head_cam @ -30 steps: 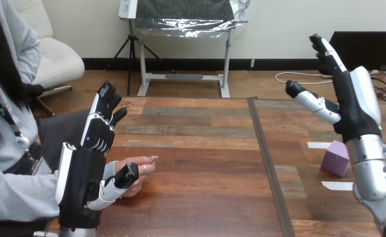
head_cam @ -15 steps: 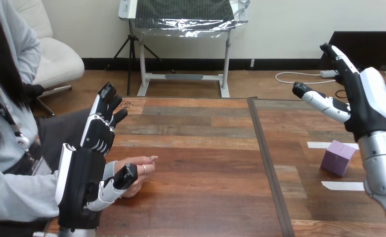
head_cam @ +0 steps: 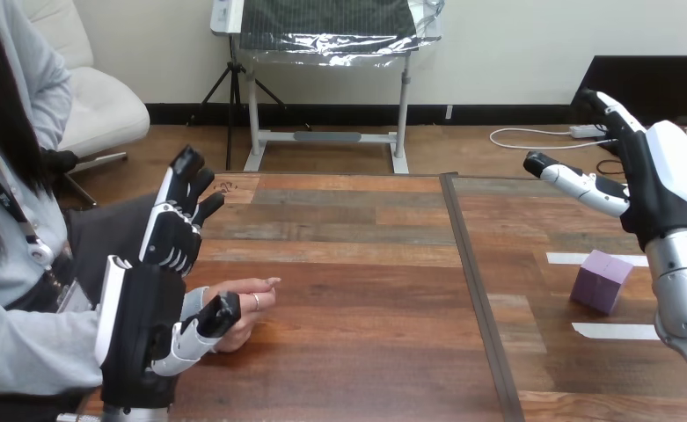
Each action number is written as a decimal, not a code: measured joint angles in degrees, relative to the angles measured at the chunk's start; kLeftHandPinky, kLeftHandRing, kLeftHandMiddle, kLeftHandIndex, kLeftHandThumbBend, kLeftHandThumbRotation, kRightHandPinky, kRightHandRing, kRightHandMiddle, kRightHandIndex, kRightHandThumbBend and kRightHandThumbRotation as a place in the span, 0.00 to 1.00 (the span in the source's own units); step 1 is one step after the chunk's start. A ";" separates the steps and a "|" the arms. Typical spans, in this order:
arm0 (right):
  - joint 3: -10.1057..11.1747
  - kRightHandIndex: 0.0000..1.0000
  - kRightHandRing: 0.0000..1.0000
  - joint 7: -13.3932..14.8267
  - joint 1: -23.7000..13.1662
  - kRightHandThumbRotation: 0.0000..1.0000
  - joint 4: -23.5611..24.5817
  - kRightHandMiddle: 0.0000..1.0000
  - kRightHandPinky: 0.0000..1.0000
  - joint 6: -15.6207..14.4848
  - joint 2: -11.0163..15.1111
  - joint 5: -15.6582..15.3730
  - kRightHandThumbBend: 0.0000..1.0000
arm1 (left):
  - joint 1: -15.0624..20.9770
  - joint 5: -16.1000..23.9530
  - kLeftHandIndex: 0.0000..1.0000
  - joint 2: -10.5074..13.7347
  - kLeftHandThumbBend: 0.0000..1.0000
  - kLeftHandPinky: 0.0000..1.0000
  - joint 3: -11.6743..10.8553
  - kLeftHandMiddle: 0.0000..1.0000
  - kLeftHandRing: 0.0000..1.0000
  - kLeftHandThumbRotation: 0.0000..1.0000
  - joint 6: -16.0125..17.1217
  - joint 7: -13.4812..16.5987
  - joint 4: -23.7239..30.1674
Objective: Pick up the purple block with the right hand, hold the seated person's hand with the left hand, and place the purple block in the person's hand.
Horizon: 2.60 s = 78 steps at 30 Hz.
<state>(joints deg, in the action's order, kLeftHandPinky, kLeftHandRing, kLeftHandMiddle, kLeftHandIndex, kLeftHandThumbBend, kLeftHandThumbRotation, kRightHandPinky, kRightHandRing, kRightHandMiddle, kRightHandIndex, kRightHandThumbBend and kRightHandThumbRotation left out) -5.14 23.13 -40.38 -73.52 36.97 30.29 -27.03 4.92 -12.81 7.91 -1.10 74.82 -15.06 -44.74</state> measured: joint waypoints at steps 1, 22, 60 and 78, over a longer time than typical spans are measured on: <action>-0.14 0.89 0.89 0.00 -0.08 0.83 -0.12 0.89 0.77 -0.28 0.02 -0.01 1.00 | 0.00 -0.17 0.96 -0.01 1.00 0.90 0.00 0.98 0.96 0.75 0.00 -0.14 0.00; -2.11 0.87 0.88 -0.71 -0.39 0.75 -2.18 0.88 0.78 -6.58 0.19 -0.39 1.00 | -0.01 -2.35 0.97 -0.02 1.00 0.91 0.01 0.99 0.96 0.75 -0.01 -2.39 0.02; -4.16 0.87 0.87 -5.43 -0.35 0.74 -4.00 0.87 0.78 -15.54 0.41 -1.06 1.00 | -2.41 -2.63 0.96 -0.23 1.00 0.92 0.00 0.99 0.97 0.74 -1.90 -2.54 6.25; -4.75 0.88 0.87 -6.82 0.02 0.71 -4.29 0.87 0.78 -18.81 0.42 -1.11 1.00 | -5.02 -2.70 0.96 -0.23 1.00 0.92 0.00 0.98 0.96 0.74 -3.80 -2.52 8.86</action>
<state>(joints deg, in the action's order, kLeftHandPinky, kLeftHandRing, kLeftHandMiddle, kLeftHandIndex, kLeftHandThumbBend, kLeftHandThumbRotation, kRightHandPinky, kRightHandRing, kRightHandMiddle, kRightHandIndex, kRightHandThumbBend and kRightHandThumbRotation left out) -9.89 16.31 -40.36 -77.81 18.15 30.71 -28.14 -0.10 -15.51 7.68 -1.10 71.02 -17.58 -35.88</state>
